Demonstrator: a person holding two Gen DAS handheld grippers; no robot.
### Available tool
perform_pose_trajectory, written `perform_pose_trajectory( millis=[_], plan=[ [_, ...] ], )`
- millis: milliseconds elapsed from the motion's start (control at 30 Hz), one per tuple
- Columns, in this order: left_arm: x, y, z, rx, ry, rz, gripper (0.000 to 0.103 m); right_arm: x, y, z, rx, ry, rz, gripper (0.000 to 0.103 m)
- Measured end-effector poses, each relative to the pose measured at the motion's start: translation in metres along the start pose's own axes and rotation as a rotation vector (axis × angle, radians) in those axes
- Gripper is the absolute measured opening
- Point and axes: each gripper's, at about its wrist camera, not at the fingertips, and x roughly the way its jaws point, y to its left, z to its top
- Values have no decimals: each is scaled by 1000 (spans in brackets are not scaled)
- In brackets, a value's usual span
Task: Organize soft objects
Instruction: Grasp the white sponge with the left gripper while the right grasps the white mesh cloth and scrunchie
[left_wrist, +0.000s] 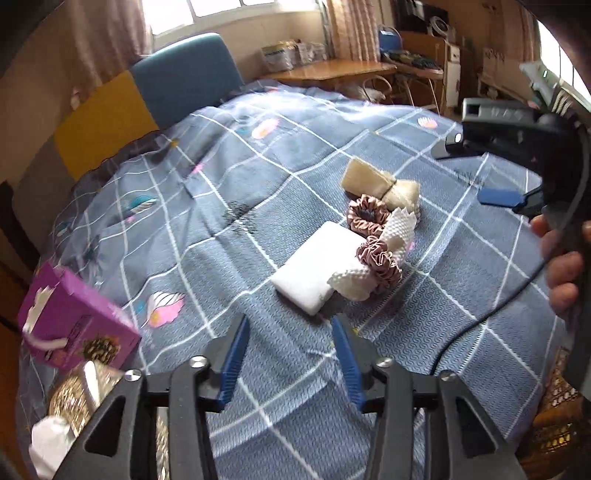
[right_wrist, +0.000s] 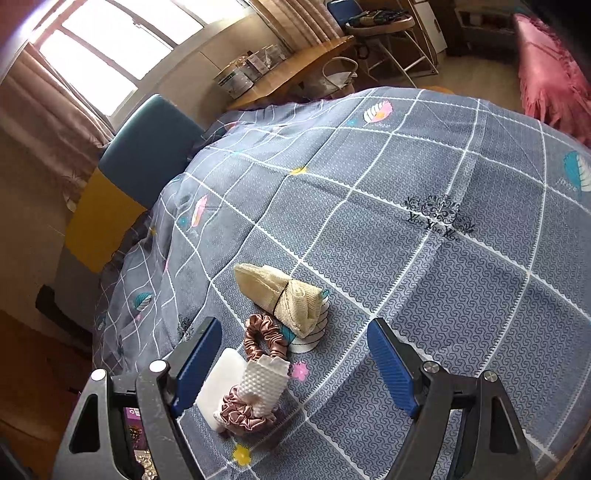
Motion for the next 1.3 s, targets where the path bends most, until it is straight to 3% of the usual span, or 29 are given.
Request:
perform_pose_trajectory(
  millis=[100,300,500,600,733,933,1000,1100,1300],
  plan=[
    [26,-3,12,35,43,-9,64,5,3,-2,-16,31,14,82],
    [73,-13,31,137,122,-45,73,16,6,-7,-33,94,33,82],
    [93,-13,42,213,125,-80,80,23,5,-10,-22,145,55,82],
    [93,-17,44,226,133,-241,80,25,5,-11,-14,160,63,82],
    [84,-30,38,294,122,-334,80,28,5,-13,-12,176,58,82],
    [70,5,47,188,74,-293,79,38,8,-17,-54,209,2,81],
    [71,19,52,179,68,-247,79,37,11,-17,-72,202,-11,81],
    [80,15,50,281,87,-126,79,40,12,-18,-86,211,-19,81],
    [85,-17,42,444,77,-125,79,45,13,-19,-92,228,-22,81]
  ],
)
